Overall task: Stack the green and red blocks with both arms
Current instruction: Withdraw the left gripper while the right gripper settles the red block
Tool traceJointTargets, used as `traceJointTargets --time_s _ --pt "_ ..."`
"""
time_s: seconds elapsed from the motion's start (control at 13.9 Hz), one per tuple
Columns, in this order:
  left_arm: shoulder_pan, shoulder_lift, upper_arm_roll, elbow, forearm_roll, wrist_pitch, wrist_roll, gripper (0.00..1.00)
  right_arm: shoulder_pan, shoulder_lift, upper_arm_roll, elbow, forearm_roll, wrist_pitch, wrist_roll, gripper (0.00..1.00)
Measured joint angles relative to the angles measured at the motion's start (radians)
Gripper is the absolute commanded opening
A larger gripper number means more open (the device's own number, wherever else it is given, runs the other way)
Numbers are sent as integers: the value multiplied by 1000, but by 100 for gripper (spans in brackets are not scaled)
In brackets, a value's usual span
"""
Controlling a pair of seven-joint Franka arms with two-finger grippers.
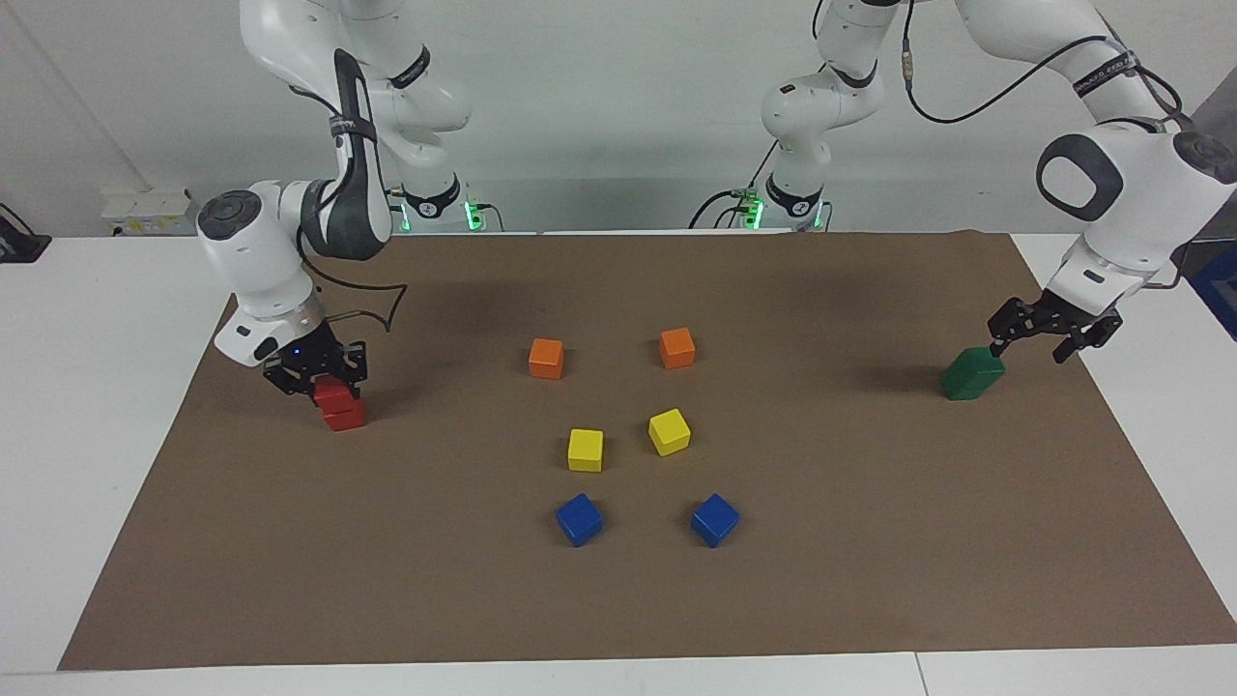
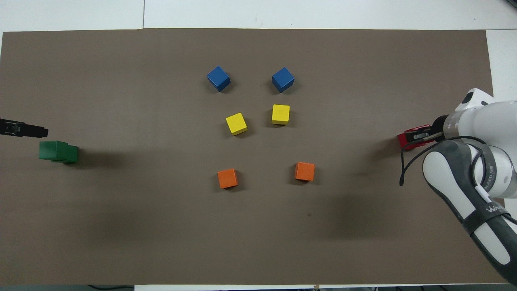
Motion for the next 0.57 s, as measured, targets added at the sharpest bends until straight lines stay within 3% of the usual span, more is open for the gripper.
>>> traceJointTargets --time_s 0.29,0.57 --pt "-93 -32 -5 113 8 -139 -230 100 -4 1 -4 0 0 13 -12 0" --pt "-130 -56 -8 219 10 -313 -323 100 -19 1 -6 -3 0 16 -37 0"
